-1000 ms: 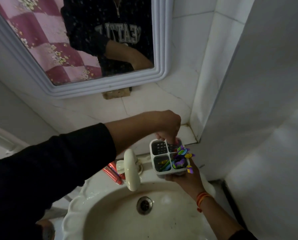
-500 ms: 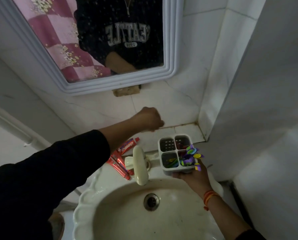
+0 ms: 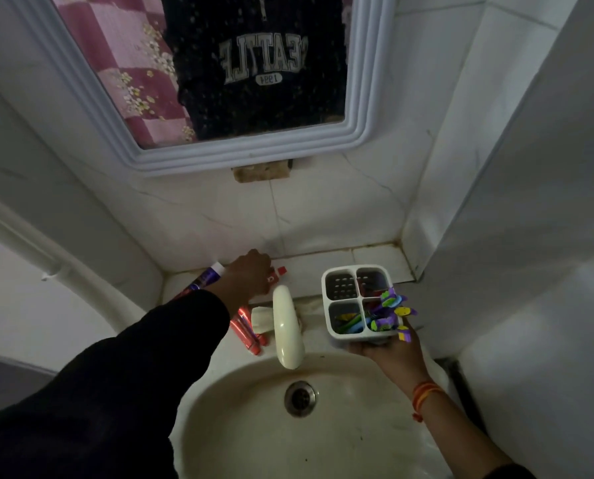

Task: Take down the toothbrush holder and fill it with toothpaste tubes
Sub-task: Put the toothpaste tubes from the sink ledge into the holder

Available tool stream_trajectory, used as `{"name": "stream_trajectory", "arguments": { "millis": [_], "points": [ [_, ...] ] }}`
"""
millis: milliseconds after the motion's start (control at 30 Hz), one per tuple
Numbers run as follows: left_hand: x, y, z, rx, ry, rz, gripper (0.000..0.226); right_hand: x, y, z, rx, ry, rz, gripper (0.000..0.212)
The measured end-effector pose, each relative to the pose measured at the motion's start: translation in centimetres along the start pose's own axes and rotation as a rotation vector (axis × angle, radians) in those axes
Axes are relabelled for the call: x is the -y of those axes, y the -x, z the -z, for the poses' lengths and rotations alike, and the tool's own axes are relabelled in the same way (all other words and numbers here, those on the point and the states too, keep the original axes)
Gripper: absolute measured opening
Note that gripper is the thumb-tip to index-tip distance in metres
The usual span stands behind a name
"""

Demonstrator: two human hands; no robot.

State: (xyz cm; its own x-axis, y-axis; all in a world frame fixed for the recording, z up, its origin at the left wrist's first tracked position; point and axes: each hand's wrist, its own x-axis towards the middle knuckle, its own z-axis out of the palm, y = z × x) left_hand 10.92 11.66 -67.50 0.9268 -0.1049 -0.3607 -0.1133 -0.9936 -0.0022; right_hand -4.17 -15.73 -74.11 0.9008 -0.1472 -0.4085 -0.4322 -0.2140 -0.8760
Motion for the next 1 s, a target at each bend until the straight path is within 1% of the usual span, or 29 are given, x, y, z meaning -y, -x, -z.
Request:
{"name": "stream_trajectory", "arguments": {
  "millis": [67, 100, 167, 300, 367, 433, 467, 567, 600, 700, 800, 867, 900, 967, 1000],
  "points": [
    [-0.2, 0.0, -0.2, -0.047, 0.058, -0.048, 0.064, -0.3, -0.2, 0.0, 0.01, -0.02, -0.007, 0.085],
    [-0.5, 0.1, 0.0, -0.084, 0.074, -0.075, 0.068, -0.1, -0.2, 0.0, 0.027, -0.025, -0.01, 0.085],
    [-1.0, 0.4, 1.0, -0.173, 0.058, -0.148, 0.065, -0.4, -0.4, -0.1, 0.003, -0.022, -0.005, 0.082],
    [-2.7, 2.0, 4.7, -0.326, -0.108, -0.387, 0.051, -0.4, -0.3, 0.0, 0.02, -0.035, -0.001, 0.078],
    [-4.2, 3.2, 7.7, -0.304, -0.146, -0.43, 0.051, -0.2, -0.1, 0.0, 0.031, -0.022, 0.007, 0.08],
    [-6.1, 4.7, 10.8, -0.246, -0.183, -0.406, 0.051, 0.8, 0.5, 0.0, 0.051, -0.032, 0.017, 0.084],
    [-7.0, 5.3, 12.1, -0.243, -0.219, -0.405, 0.048, 1.1, 0.6, 0.1, 0.042, -0.034, 0.049, 0.082],
    [-9.8, 7.5, 15.2, -0.198, -0.316, -0.4, 0.044, 0.8, 0.6, 0.1, -0.054, -0.012, 0.187, 0.059],
    [-10.8, 8.1, 15.7, -0.169, -0.333, -0.391, 0.045, 1.0, 0.8, 0.1, -0.055, 0.001, 0.235, 0.057],
    [-13.2, 8.7, 15.7, -0.116, -0.35, -0.34, 0.041, 1.0, 0.8, 0.0, -0.044, 0.0, 0.26, 0.059],
    [-14.5, 8.7, 14.2, -0.166, -0.317, -0.384, 0.035, 1.0, 0.8, 0.0, -0.031, -0.029, 0.295, 0.057],
    [-14.9, 8.5, 12.9, -0.135, -0.256, -0.403, 0.037, 0.9, 0.8, 0.0, -0.035, -0.029, 0.308, 0.056],
    [-15.0, 8.3, 12.2, -0.103, -0.222, -0.388, 0.034, 0.8, 0.7, 0.0, -0.042, -0.023, 0.317, 0.057],
    [-15.1, 7.7, 10.8, -0.067, -0.122, -0.33, 0.025, 0.3, 0.4, 0.0, -0.037, -0.021, 0.317, 0.061],
    [-15.0, 7.5, 10.4, -0.033, -0.054, -0.292, 0.027, 0.2, 0.3, 0.0, -0.044, -0.005, 0.306, 0.063]
  ]
}}
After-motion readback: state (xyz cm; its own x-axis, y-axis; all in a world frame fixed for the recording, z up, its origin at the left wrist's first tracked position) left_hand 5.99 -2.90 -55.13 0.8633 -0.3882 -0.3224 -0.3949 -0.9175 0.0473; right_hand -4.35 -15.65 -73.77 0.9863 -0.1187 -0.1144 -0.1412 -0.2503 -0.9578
